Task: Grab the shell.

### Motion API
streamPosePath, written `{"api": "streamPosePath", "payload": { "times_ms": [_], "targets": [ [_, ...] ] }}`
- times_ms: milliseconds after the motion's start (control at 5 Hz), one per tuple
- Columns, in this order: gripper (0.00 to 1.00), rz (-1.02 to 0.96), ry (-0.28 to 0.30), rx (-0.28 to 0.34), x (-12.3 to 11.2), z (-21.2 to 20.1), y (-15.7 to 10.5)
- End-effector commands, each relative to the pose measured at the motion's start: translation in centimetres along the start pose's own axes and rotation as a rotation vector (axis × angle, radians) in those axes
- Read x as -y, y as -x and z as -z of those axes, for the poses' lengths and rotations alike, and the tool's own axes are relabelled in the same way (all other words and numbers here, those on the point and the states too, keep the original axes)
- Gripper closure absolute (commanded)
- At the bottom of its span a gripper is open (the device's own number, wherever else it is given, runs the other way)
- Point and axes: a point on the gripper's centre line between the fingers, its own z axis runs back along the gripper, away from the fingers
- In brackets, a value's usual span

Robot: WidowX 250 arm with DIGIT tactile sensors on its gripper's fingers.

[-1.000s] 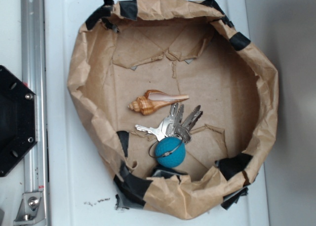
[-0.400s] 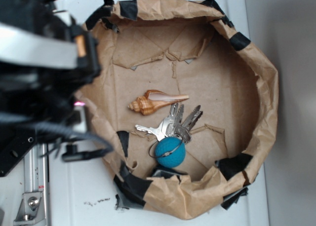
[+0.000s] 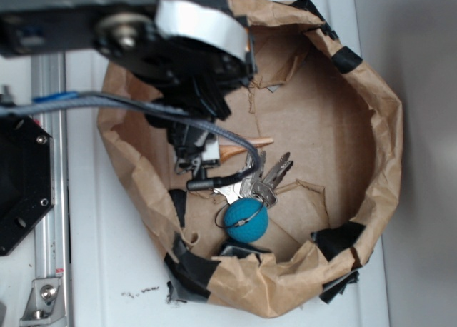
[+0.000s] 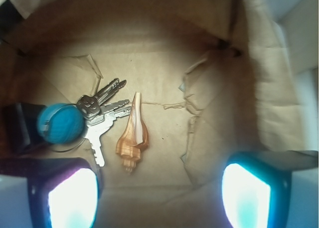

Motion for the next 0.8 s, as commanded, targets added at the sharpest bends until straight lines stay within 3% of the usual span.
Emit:
{"api": "streamPosePath", "payload": {
  "times_ms": [0,400,600],
  "targets": [
    [0.0,0.213,0.054,-0.026,1.1,7.6,1.2],
    [0.0,0.25,0.078,-0.019,3.6,9.7,0.1],
    [0.5,0.201,0.046,-0.036,4.3,10.1,-0.8]
  ]
}}
